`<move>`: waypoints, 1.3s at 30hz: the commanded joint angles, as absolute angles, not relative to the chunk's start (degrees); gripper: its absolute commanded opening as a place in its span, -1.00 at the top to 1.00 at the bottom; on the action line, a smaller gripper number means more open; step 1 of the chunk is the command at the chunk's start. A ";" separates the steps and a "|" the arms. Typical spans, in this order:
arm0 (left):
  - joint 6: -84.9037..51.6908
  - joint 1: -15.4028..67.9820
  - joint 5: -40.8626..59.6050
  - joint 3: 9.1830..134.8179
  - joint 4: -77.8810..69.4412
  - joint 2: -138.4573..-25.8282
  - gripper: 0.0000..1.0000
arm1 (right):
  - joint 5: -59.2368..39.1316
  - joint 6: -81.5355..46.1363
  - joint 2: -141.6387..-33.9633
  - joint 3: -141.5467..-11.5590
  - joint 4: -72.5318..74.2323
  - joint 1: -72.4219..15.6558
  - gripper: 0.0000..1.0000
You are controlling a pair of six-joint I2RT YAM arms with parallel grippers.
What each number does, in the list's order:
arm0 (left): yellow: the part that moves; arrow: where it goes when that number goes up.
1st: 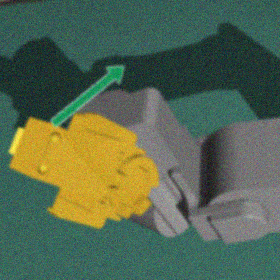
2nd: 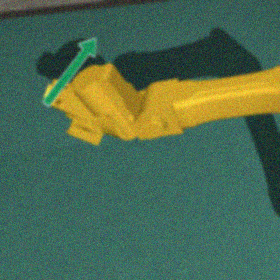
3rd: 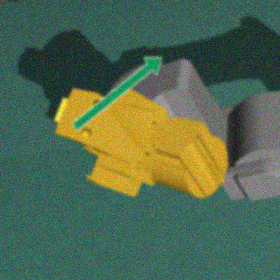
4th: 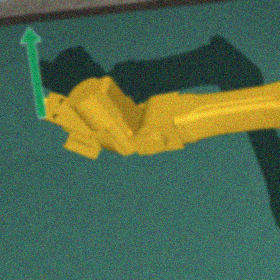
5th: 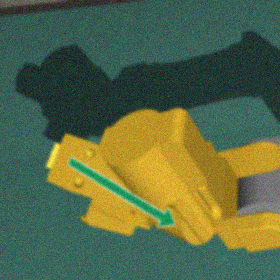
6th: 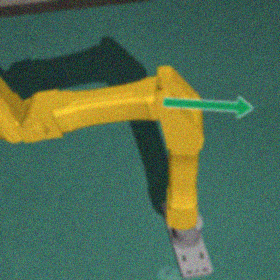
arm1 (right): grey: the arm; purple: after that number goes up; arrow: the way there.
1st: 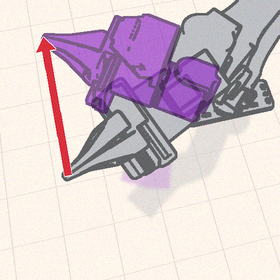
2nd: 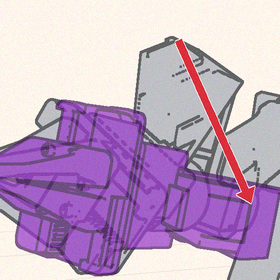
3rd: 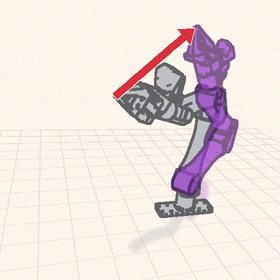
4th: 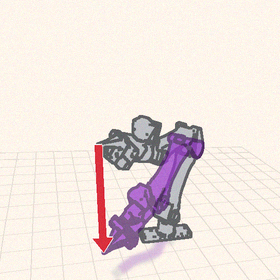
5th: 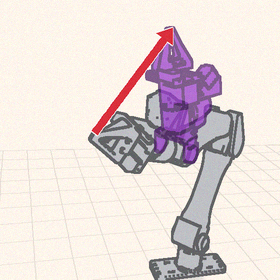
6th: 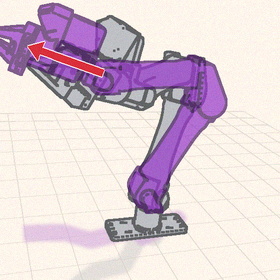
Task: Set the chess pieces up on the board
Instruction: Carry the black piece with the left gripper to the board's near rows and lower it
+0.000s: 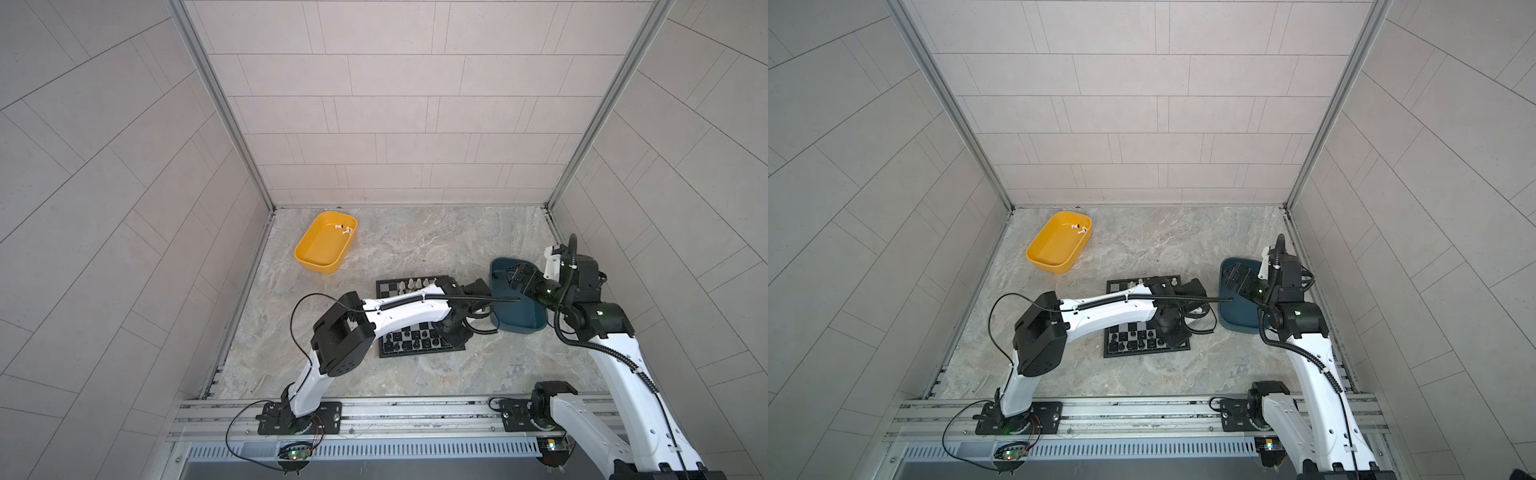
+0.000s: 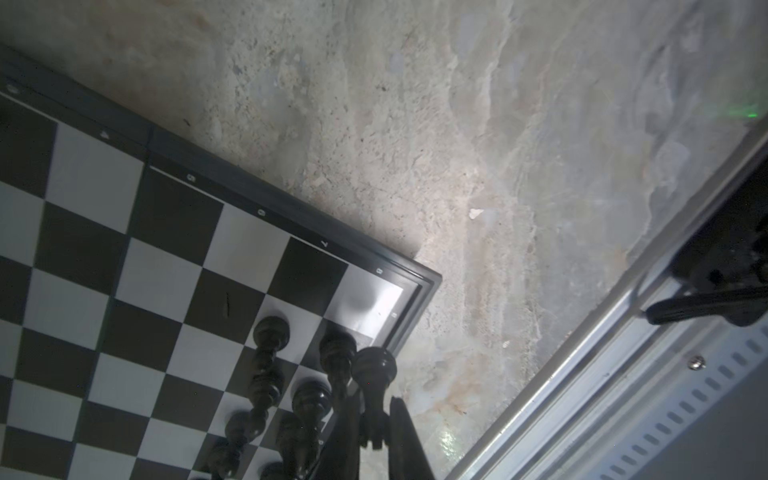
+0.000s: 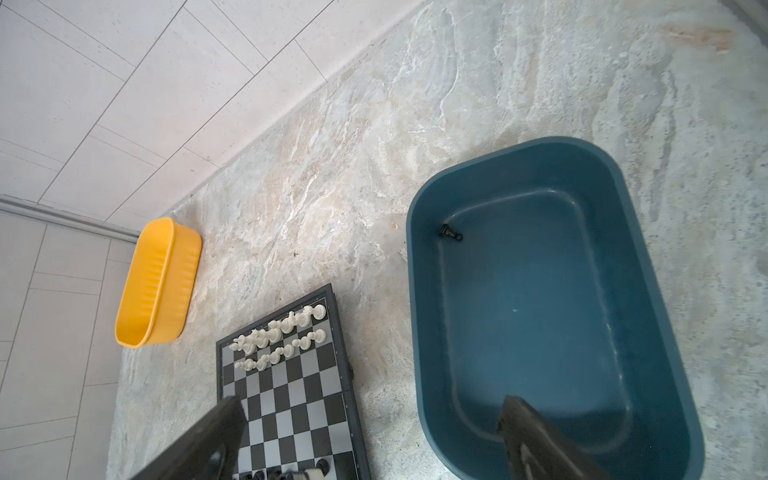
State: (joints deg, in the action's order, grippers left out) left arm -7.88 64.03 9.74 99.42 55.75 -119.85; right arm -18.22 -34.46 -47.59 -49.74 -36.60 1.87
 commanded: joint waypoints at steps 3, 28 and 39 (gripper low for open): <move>-7.12 64.49 7.77 103.45 59.39 -122.58 1.00 | -16.04 -32.88 -46.61 -49.70 -39.09 1.23 -0.95; -8.12 64.93 8.08 106.47 60.44 -126.56 0.59 | -15.60 -32.87 -46.73 -49.91 -38.93 0.62 -0.92; -8.83 64.85 6.88 108.87 60.69 -122.00 0.29 | -14.30 -32.62 -47.10 -50.56 -39.61 0.62 -0.90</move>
State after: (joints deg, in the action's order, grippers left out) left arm -8.36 64.53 7.77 106.78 59.29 -125.45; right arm -15.99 -33.17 -47.24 -49.74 -38.02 1.02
